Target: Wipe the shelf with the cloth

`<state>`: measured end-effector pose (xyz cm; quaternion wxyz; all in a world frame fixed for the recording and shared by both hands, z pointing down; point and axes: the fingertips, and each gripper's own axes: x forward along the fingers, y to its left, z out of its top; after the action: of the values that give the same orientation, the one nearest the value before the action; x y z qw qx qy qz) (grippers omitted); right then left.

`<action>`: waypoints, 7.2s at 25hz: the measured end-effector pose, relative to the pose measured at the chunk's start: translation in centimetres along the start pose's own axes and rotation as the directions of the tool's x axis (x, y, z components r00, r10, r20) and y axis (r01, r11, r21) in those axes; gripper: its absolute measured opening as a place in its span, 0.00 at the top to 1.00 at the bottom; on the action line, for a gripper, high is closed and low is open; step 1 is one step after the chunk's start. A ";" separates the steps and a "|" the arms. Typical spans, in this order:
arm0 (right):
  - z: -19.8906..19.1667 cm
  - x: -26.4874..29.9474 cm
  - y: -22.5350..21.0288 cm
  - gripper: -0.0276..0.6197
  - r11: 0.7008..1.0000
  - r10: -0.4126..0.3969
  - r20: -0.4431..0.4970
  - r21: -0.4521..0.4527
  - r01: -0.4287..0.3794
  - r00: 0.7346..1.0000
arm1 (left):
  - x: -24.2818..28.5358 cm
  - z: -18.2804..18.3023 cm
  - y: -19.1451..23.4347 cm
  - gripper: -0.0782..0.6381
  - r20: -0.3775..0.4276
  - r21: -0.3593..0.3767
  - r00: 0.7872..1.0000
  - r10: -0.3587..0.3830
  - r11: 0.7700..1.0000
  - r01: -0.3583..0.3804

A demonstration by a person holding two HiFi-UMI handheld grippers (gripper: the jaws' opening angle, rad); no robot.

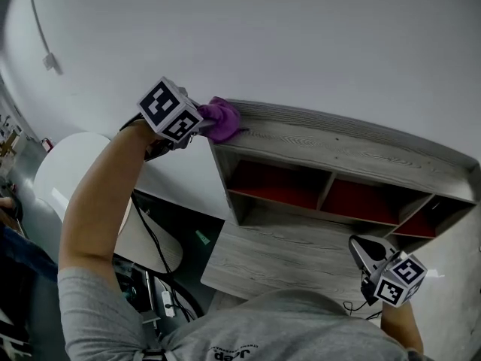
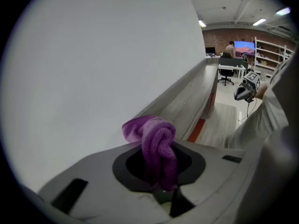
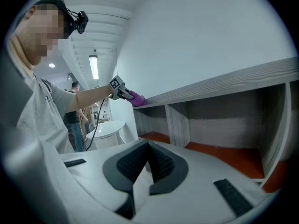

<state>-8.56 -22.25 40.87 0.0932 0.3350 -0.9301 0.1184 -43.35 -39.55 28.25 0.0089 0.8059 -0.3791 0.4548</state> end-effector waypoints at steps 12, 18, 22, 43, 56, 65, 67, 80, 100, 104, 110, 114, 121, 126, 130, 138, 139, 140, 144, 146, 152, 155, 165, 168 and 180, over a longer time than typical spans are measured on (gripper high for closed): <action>-0.4 -2.1 -2.2 0.93 0.998 0.046 -0.017 -0.050 -0.047 0.999 | 1.4 3.4 0.4 0.76 0.075 -0.178 0.901 0.427 0.895 -0.409; -1.5 -7.4 -6.6 0.93 0.997 0.075 -0.011 -0.036 -0.075 0.997 | 6.5 2.3 2.0 0.76 -0.253 -0.017 0.761 0.597 0.784 -0.621; -2.1 -12.9 -12.0 0.93 0.999 0.049 -0.005 0.001 -0.049 0.999 | 7.7 4.0 1.7 0.76 -0.271 -0.189 0.765 0.584 0.747 -0.637; -7.4 -38.3 -29.7 0.93 0.994 -0.032 0.085 0.104 0.024 0.996 | 22.4 43.9 -35.8 0.76 0.167 -0.202 0.950 0.264 0.952 -0.229; -9.2 -42.5 -31.6 0.93 0.972 -0.176 0.082 0.172 0.160 0.981 | 27.5 59.9 -51.8 0.76 0.419 -0.020 0.888 -0.189 0.976 0.217; -4.5 -28.4 -22.1 0.93 0.989 -0.133 0.071 0.067 0.128 0.989 | 14.4 36.2 -28.7 0.76 0.451 -0.027 0.890 0.069 0.998 -0.064; -3.2 -24.4 -19.3 0.93 0.992 -0.117 0.062 0.054 0.114 0.991 | 9.3 27.4 -18.4 0.76 0.367 -0.089 0.895 0.254 0.967 -0.238; 0.2 -11.3 -10.3 0.93 0.989 -0.144 -0.017 0.014 0.144 0.989 | 4.2 4.3 6.2 0.76 -0.017 0.171 0.855 0.518 0.844 -0.508; -3.8 -25.2 -20.4 0.93 0.988 -0.149 0.030 0.054 0.147 0.988 | 13.5 25.7 -15.4 0.76 0.082 0.146 0.923 0.375 0.912 -0.384; -6.5 -33.6 -25.8 0.93 0.987 -0.142 0.025 0.075 0.140 0.990 | 17.4 35.4 -24.7 0.76 0.122 0.153 0.927 0.355 0.916 -0.371; -9.0 -45.5 -32.3 0.93 0.979 -0.184 0.027 0.089 0.181 0.983 | 22.6 49.3 -38.2 0.76 0.198 0.144 0.942 0.271 0.942 -0.302; -10.3 -50.4 -34.0 0.93 0.967 -0.232 0.054 0.119 0.224 0.971 | 25.5 57.4 -46.3 0.76 0.282 0.149 0.943 0.177 0.963 -0.225; -10.9 -54.9 -33.7 0.93 0.947 -0.307 0.077 0.128 0.296 0.949 | 26.2 61.4 -50.6 0.76 0.369 0.180 0.920 0.132 0.961 -0.209; -11.0 -54.7 -32.1 0.93 0.931 -0.353 0.064 0.125 0.344 0.933 | 24.5 55.9 -50.5 0.76 0.333 0.259 0.942 0.035 0.957 -0.127; -10.5 -52.3 -30.1 0.93 0.923 -0.371 0.050 0.128 0.363 0.927 | 25.6 55.6 -51.3 0.76 0.268 0.393 0.963 0.007 0.912 -0.116; -9.5 -50.8 -27.6 0.93 0.891 -0.442 0.051 0.141 0.431 0.896 | 29.0 59.0 -54.1 0.76 0.279 0.480 0.954 -0.107 0.876 -0.042; -9.5 -51.1 -27.5 0.93 0.885 -0.452 0.052 0.149 0.440 0.891 | 28.8 58.9 -54.2 0.76 0.291 0.486 0.948 -0.132 0.873 -0.028; -9.5 -51.4 -27.5 0.93 0.881 -0.460 0.054 0.154 0.448 0.886 | 28.5 58.8 -54.5 0.76 0.301 0.492 0.939 -0.164 0.871 -0.005; -9.3 -52.4 -27.3 0.93 0.879 -0.464 0.061 0.151 0.452 0.884 | 26.6 58.2 -56.8 0.76 0.292 0.531 0.919 -0.264 0.844 0.074; -9.0 -52.3 -27.4 0.93 0.888 -0.449 0.066 0.142 0.437 0.891 | 25.4 57.5 -58.3 0.76 0.278 0.563 0.917 -0.285 0.822 0.085; -8.1 -51.1 -27.7 0.93 0.916 -0.397 0.079 0.102 0.389 0.914 | 21.8 54.8 -62.4 0.76 0.276 0.620 0.891 -0.362 0.775 0.123; -8.1 -50.6 -28.0 0.93 0.919 -0.388 0.079 0.102 0.380 0.918 | 19.2 54.5 -61.3 0.76 0.337 0.614 0.873 -0.352 0.786 0.079; -9.8 -53.2 -29.6 0.93 0.900 -0.425 0.087 0.150 0.410 0.901 | 23.9 64.5 -53.8 0.76 0.495 0.422 0.863 -0.104 0.897 -0.134; -10.2 -54.4 -29.9 0.93 0.890 -0.443 0.089 0.164 0.425 0.892 | 27.0 64.1 -53.8 0.75 0.462 0.408 0.883 -0.085 0.904 -0.127; -10.2 -56.3 -30.0 0.93 0.903 -0.416 0.108 0.165 0.396 0.903 | 23.2 61.3 -57.1 0.76 0.387 0.315 0.845 -0.370 0.914 0.256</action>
<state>54.46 -7.95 41.07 0.0263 0.5348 -0.8334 0.1369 43.42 -34.87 28.33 -0.1042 0.9329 -0.1729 0.2982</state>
